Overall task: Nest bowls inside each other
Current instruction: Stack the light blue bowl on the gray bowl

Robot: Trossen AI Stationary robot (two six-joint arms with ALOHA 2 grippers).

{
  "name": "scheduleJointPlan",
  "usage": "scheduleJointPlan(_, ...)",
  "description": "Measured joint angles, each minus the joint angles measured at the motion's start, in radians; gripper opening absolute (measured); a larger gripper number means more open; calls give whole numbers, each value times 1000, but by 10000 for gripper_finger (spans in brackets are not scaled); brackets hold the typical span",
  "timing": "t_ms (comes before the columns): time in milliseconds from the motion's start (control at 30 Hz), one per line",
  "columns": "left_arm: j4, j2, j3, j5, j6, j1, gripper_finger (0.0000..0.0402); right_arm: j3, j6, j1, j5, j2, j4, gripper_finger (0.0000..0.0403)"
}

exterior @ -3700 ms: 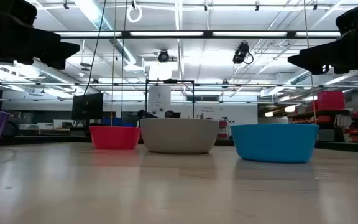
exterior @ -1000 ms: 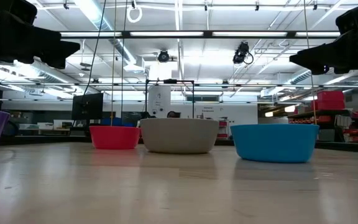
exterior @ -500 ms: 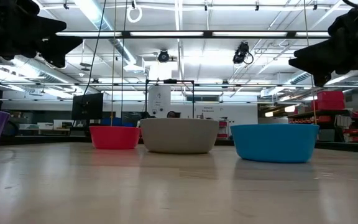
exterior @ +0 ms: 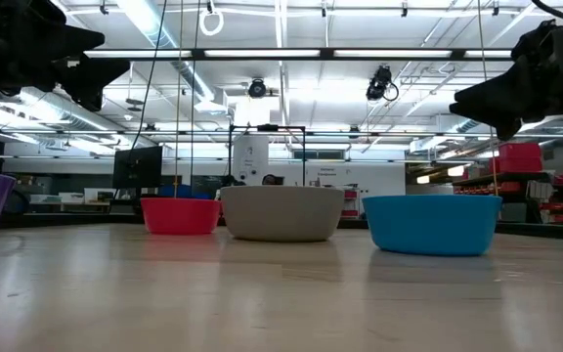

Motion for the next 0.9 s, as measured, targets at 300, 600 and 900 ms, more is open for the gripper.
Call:
scheduleJointPlan(300, -2, 0, 0, -4, -36, 0, 247, 0, 1, 0, 0, 24, 0, 149)
scheduleJointPlan(600, 16, 0, 1, -61, 26, 0, 247, 0, 8, 0, -1, 25, -1, 143)
scheduleJointPlan(900, 23, 0, 1, -132, 85, 0, 247, 0, 80, 0, -81, 96, 0, 150)
